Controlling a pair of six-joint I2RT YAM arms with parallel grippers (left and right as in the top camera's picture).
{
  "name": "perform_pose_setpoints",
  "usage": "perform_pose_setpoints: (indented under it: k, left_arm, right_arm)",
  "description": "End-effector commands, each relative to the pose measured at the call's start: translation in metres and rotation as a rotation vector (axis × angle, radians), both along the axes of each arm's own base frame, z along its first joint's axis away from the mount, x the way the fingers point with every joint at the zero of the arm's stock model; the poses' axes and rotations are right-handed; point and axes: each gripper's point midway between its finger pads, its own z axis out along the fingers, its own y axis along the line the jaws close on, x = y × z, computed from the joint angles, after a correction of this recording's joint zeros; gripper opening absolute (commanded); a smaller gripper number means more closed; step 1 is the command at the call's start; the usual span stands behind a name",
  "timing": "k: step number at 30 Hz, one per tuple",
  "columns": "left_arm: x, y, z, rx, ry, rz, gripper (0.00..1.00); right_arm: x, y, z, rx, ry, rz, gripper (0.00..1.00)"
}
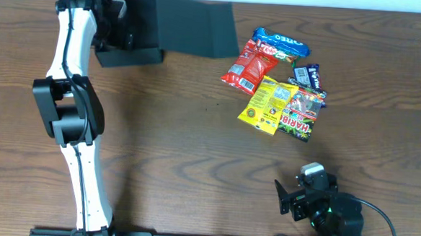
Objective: Pack container
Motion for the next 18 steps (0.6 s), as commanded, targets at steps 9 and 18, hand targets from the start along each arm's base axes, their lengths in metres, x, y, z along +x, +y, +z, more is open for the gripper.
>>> perform_pose_setpoints:
  k: [9,18]
  left_arm:
    - [-0.066,0.006,-0.015,-0.033,0.286,0.062,0.95]
    - [-0.108,-0.002,-0.008,-0.067,0.457,0.057,0.95]
  right_arm:
    - [0.000,-0.002,-0.002,0.007,0.004,-0.017,0.99]
    - [0.000,-0.002,-0.002,0.007,0.004,-0.017,0.99]
